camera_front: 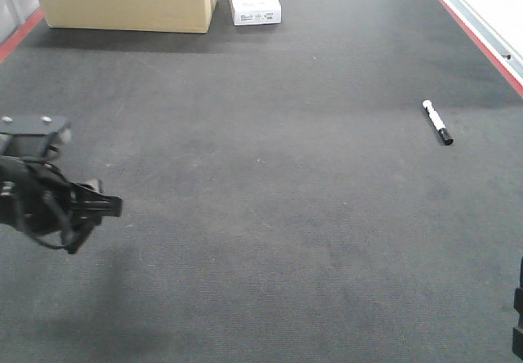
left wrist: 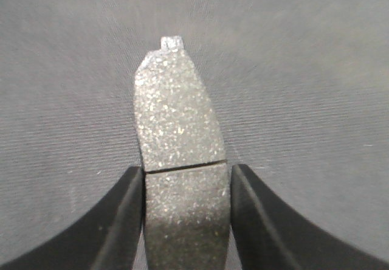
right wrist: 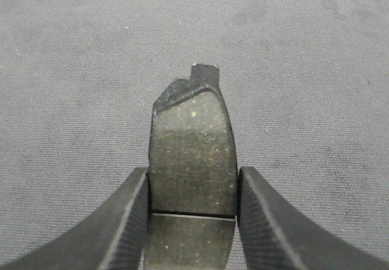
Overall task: Move and align brake pads A on conveyor
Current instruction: 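Lower the left gripper's brake pad onto the belt nearest the left arm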
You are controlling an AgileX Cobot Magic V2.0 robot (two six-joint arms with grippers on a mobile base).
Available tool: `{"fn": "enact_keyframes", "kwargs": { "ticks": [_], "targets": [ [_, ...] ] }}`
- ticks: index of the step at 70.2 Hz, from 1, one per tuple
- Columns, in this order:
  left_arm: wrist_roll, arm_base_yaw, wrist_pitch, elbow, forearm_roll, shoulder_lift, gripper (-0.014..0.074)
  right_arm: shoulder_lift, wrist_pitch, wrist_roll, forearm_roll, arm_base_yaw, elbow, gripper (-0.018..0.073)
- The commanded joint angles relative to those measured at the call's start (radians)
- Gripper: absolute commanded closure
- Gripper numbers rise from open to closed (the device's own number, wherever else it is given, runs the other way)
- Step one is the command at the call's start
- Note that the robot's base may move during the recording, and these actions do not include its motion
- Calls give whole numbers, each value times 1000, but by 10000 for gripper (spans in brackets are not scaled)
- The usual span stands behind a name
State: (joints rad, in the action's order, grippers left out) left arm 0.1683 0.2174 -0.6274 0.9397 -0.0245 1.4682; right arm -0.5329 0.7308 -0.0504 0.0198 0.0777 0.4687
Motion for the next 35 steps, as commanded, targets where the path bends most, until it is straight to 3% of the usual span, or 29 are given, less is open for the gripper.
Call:
{"fn": "enact_keyframes", "kwargs": {
  "ticks": [1, 35],
  "targets": [
    [25, 3, 72, 48, -5, 27, 577, -3, -80, 4, -6, -4, 29, 561],
    [88, 3, 161, 54, -5, 206, 563, -3, -80, 4, -6, -4, 29, 561]
  ]
}}
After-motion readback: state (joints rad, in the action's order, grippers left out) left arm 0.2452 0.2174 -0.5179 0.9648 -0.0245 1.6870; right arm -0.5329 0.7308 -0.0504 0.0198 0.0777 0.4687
